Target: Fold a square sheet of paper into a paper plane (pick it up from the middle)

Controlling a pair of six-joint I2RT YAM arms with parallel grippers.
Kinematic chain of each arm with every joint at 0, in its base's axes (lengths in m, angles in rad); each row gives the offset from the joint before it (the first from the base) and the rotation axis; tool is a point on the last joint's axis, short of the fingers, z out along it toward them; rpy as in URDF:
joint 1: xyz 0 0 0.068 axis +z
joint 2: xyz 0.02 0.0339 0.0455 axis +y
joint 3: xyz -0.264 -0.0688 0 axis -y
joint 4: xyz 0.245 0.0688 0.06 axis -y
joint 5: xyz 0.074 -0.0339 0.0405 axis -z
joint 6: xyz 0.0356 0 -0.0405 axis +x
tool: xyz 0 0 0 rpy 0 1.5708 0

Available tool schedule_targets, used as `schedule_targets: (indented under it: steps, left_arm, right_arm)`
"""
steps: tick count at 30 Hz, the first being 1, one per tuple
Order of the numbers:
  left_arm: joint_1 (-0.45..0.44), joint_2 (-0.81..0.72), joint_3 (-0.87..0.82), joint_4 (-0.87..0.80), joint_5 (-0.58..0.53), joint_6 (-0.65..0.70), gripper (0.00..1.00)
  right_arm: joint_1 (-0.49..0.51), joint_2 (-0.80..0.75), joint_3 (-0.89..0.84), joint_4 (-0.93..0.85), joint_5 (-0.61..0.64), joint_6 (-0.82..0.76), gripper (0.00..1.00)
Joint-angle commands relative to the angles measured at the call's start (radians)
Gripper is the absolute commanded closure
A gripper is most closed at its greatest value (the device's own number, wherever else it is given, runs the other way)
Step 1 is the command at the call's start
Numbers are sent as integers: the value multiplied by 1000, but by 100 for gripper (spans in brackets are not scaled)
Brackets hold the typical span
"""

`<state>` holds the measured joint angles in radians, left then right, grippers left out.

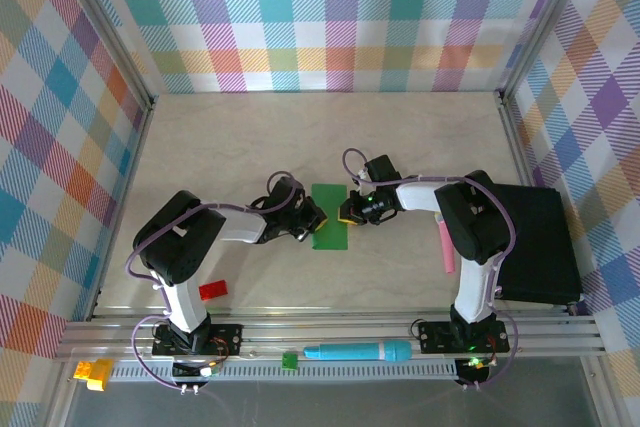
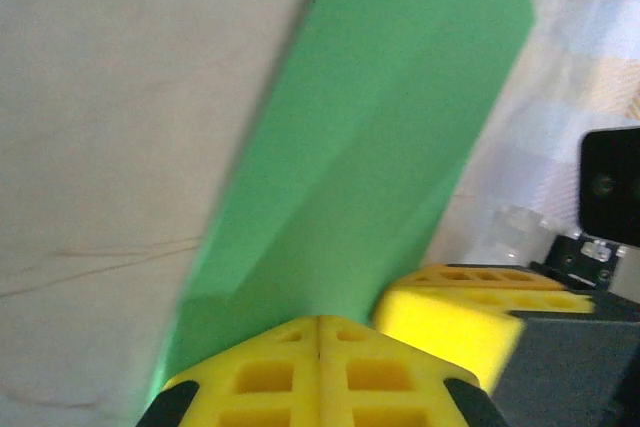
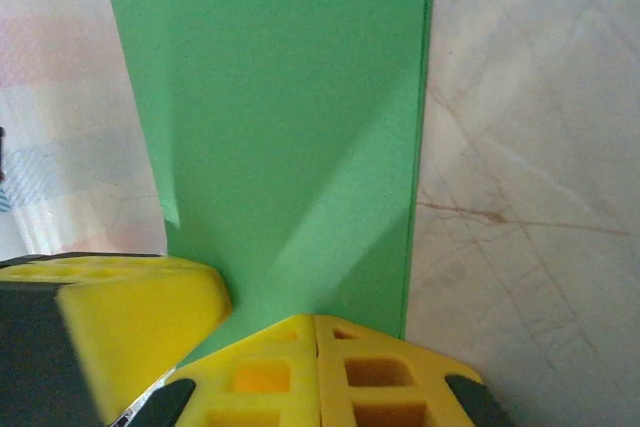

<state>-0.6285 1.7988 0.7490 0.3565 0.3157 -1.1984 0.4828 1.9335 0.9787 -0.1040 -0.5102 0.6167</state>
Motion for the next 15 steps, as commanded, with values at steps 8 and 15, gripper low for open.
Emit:
schedule_targets:
  steps: [8, 15]
  left_arm:
    - [30, -92, -133, -54, -95, 72, 100]
    - [78, -209, -112, -120, -46, 130, 100]
  right_arm:
    - [-7, 156, -123, -271, 345, 14, 94]
    - [-7, 155, -122, -269, 346, 11, 94]
